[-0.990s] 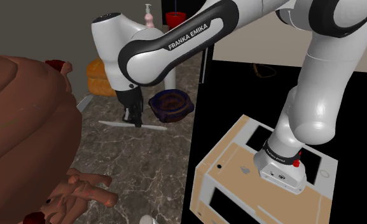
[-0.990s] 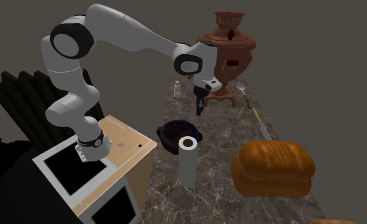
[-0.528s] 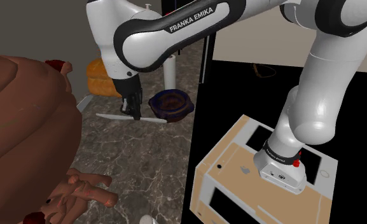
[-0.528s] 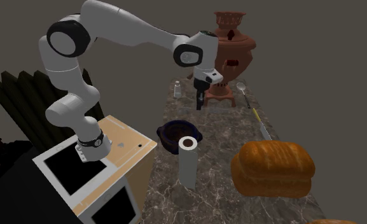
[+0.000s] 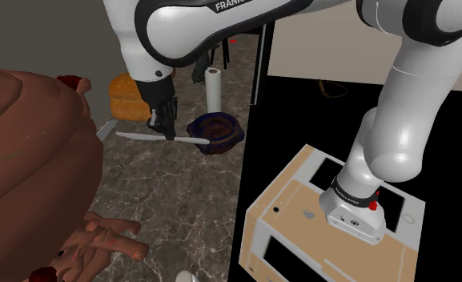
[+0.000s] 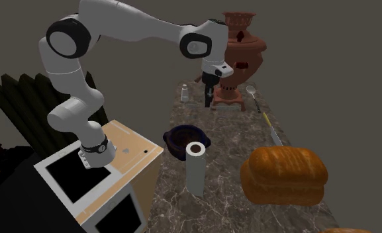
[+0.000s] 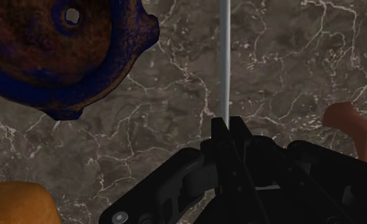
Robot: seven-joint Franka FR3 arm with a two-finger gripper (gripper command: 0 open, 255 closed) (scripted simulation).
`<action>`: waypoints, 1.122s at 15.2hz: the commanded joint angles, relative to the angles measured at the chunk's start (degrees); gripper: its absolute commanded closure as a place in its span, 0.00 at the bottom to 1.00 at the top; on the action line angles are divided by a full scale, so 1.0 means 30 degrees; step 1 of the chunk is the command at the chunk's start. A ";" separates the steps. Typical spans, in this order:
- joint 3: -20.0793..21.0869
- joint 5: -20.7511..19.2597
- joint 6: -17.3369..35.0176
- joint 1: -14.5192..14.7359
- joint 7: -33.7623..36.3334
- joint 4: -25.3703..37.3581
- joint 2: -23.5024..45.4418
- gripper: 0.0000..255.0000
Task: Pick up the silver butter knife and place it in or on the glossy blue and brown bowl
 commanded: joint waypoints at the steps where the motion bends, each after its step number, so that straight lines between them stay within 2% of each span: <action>1: 0.0026 0.0013 -0.0592 0.0031 0.0034 0.0565 -0.0018 1.00; 7: 0.0044 0.0045 -0.1939 0.0047 0.0018 0.1857 -0.0078 1.00; 17: -0.2176 0.1513 -0.1811 -0.2099 -0.4688 -0.3361 -0.5426 1.00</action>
